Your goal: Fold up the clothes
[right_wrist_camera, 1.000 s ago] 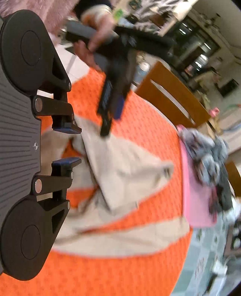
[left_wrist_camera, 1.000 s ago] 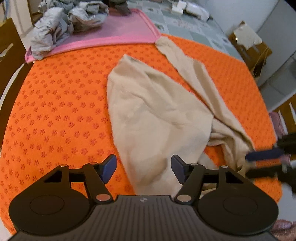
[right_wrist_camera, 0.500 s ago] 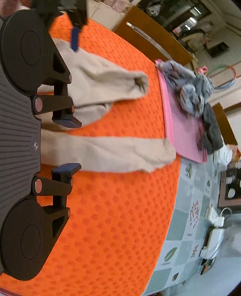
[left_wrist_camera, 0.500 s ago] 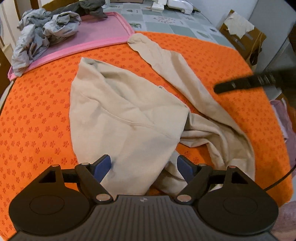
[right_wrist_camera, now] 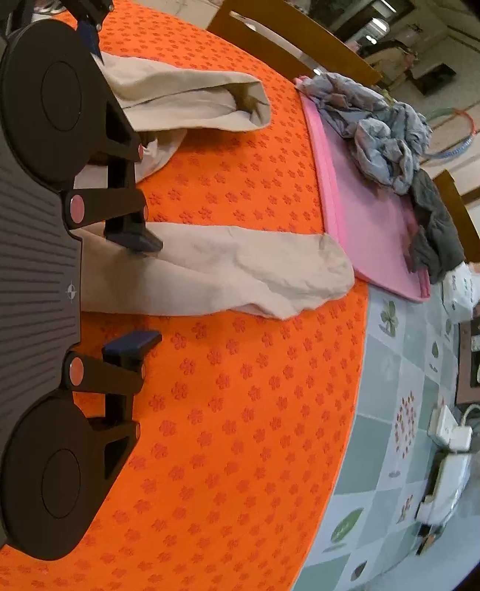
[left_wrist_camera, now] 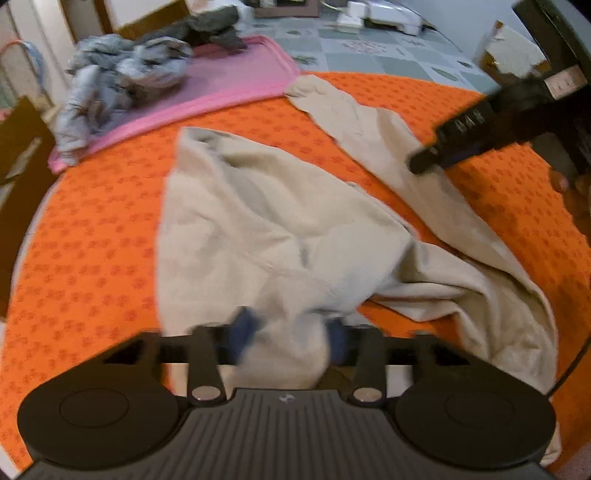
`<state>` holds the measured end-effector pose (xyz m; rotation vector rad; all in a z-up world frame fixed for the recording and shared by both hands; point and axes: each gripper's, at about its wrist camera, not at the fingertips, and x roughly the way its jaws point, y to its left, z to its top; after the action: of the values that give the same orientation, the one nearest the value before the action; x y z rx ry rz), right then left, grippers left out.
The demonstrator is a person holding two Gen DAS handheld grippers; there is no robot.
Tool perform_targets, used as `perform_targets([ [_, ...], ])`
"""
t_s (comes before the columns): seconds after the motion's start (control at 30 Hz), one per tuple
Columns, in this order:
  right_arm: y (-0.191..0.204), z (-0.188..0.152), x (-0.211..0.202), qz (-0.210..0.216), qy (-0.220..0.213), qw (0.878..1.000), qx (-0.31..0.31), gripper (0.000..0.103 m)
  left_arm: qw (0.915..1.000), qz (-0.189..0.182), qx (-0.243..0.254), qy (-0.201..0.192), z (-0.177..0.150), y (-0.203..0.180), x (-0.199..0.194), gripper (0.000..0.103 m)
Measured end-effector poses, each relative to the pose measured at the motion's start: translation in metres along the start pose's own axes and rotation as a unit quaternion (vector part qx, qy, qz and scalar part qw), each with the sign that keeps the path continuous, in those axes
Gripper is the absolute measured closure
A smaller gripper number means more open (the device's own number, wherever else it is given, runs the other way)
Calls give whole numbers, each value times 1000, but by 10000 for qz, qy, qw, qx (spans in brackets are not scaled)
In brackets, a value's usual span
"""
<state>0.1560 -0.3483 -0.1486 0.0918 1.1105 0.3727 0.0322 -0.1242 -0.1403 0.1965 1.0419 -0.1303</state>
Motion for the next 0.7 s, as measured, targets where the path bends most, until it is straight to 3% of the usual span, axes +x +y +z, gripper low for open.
perform_targets([
  [0.03, 0, 0, 2, 64, 61, 10000, -33, 72, 9999, 61, -104, -22, 0, 4, -3, 87],
  [0.07, 1, -1, 3, 101, 83, 9999, -61, 79, 9996, 70, -271, -32, 0, 11, -6, 88],
  [0.1, 2, -1, 3, 137, 105, 9998, -90, 93, 9989, 133, -457, -53, 0, 18, -10, 96],
  [0.13, 3, -2, 3, 124, 94, 9998, -112, 95, 9976, 304, -619, -85, 0, 26, -14, 96],
  [0.23, 1, -5, -8, -25, -97, 9999, -32, 97, 9905, 665, -1189, -205, -2, 59, -29, 97],
  [0.33, -4, -10, -29, -220, -337, 9991, 109, 97, 9782, 950, -1826, -279, -8, 100, -47, 97],
  [0.47, -17, -23, -67, -603, -640, 9954, 379, 97, 9639, 1161, -2377, -301, -21, 147, -64, 97],
  [0.7, -39, -80, -138, -1532, -889, 9768, 1203, 97, 9509, 1013, -2920, -136, -58, 204, -80, 98],
])
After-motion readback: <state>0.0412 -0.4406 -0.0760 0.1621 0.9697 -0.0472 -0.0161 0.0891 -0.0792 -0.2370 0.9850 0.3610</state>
